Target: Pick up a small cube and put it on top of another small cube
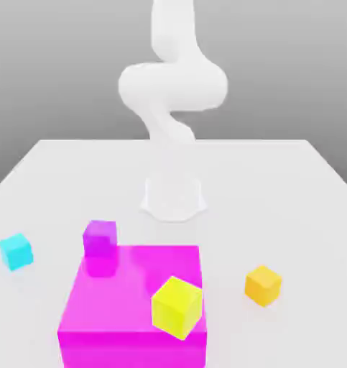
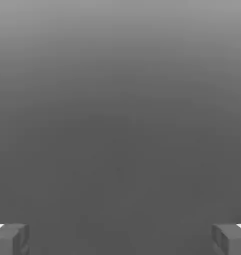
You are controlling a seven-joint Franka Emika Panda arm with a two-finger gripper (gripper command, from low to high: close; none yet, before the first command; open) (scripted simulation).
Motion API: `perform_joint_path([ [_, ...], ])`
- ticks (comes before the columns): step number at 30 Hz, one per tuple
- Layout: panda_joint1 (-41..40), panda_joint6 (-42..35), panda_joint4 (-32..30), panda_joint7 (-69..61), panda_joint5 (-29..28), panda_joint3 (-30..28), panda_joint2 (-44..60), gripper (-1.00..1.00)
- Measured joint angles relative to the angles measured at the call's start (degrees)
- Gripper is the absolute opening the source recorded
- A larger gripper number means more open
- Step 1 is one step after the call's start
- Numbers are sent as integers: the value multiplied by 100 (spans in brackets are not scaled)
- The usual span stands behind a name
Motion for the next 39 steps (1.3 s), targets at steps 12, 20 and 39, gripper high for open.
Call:
perform_joint_path([
  [12,942,1666,-1522,-737,152,579,2571,0],
  [20,1480,2751,-2481,-898,-175,997,4244,0],
  [39,1899,3398,-2456,-653,-563,530,5082,-100],
])
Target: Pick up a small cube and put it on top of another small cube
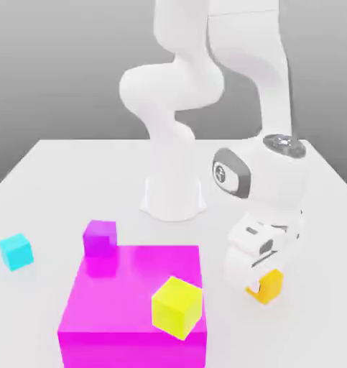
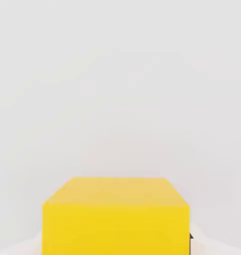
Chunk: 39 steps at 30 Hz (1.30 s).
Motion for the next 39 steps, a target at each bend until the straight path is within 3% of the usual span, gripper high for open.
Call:
perform_joint_path([
  [3,4,-446,-49,-273,338,124,-561,-100],
  [6,-345,-603,368,-306,602,9,-722,-100],
  [17,-2398,-1055,2034,632,1294,-877,-953,-100],
  [24,-3200,-1324,2866,1338,1583,-1885,-1081,-100],
  [39,-5345,-1708,879,3803,494,-2843,-1192,-100],
])
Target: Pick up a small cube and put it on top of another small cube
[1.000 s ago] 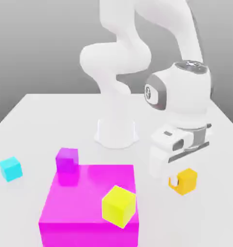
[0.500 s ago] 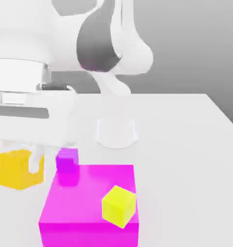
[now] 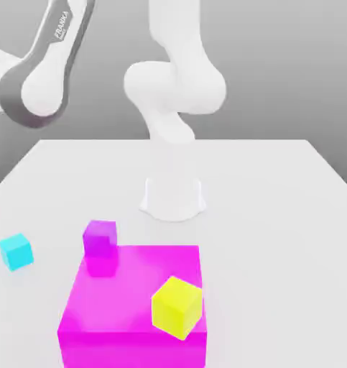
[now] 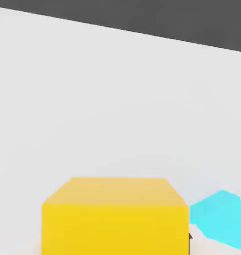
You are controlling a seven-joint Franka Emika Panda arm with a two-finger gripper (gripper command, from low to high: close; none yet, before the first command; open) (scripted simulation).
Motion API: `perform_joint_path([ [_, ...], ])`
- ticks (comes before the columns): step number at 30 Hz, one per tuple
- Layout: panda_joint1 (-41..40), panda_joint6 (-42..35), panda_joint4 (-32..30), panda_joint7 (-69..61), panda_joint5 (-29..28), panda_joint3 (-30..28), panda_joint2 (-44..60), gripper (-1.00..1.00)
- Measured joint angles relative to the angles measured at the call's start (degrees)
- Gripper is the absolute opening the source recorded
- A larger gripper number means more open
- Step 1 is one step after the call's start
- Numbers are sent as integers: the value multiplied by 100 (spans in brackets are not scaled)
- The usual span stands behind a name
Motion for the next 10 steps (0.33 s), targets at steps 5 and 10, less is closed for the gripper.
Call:
perform_joint_path([
  [5,-317,545,-254,-109,455,160,664,-100],
  [10,-510,1017,-231,-488,986,480,1200,100],
])
